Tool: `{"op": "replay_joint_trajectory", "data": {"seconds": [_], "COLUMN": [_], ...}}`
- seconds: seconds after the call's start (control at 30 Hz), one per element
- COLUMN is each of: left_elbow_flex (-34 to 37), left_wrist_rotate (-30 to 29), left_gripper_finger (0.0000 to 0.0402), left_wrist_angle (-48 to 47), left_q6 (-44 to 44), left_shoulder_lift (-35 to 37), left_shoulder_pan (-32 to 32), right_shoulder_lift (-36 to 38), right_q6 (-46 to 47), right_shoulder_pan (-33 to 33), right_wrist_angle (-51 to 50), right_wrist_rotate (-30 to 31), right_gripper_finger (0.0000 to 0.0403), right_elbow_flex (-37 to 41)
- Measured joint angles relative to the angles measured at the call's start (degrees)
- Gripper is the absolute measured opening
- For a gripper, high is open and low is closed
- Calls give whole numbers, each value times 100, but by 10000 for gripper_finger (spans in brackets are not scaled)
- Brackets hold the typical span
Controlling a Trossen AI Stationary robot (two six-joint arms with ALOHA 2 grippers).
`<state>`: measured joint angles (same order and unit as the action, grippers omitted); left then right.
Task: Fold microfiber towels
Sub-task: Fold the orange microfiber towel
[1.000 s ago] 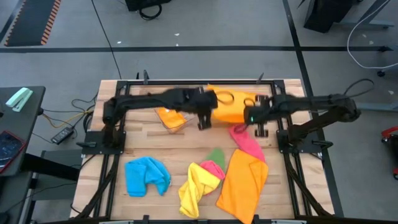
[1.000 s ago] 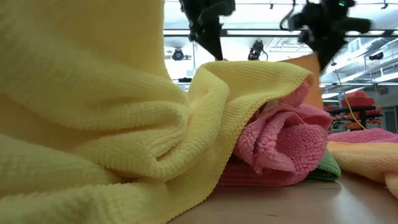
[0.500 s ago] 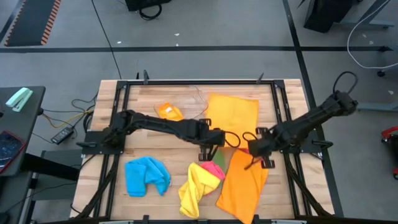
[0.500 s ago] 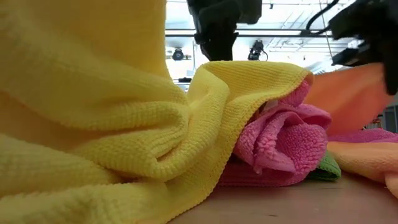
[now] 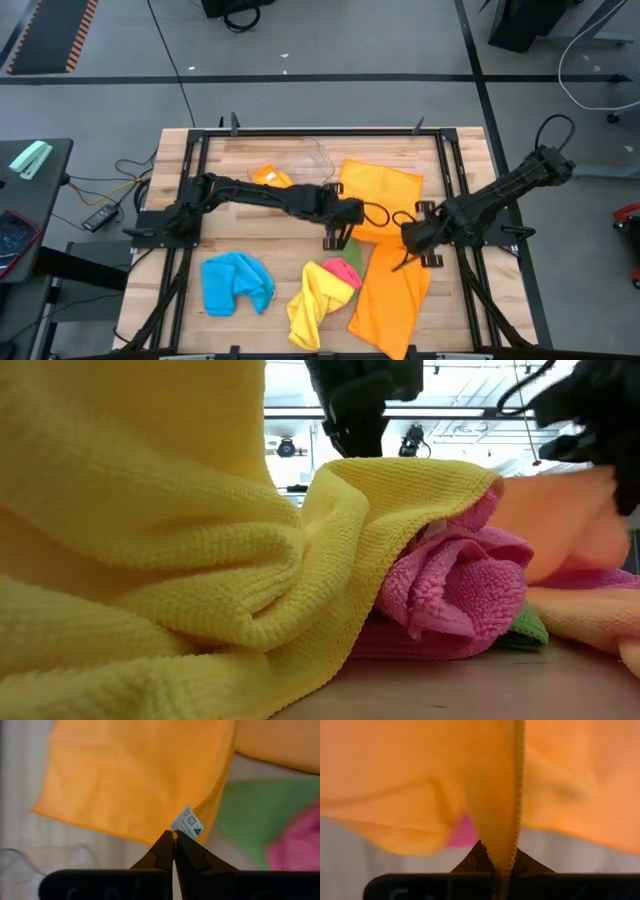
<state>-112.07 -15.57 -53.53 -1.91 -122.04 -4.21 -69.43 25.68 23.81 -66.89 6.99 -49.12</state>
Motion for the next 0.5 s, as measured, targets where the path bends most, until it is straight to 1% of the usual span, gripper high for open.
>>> {"op": "replay_joint_trajectory", "data": {"seconds": [0.1,0.2,0.33,0.5], "left_elbow_flex": [0,0,0,0], "left_wrist_rotate": [-26,-33,-26,159], "left_gripper_finger": [11,23,29,12], "left_wrist_angle": [153,380,623,766], "left_q6": [-201,-409,-529,-780], "left_shoulder_lift": [2,2,2,-67], "left_shoulder_pan": [335,705,1165,1600], "right_shoulder_lift": [0,0,0,0], "right_q6": [-58,-329,-892,-1536], "right_shoulder_pan": [-478,-1018,-1775,-2539], "right_wrist_angle": [-555,-901,-966,-988], "right_wrist_rotate": [417,658,886,1149], "right_gripper_finger": [7,7,7,7], "right_elbow_flex": [0,0,0,-4]}}
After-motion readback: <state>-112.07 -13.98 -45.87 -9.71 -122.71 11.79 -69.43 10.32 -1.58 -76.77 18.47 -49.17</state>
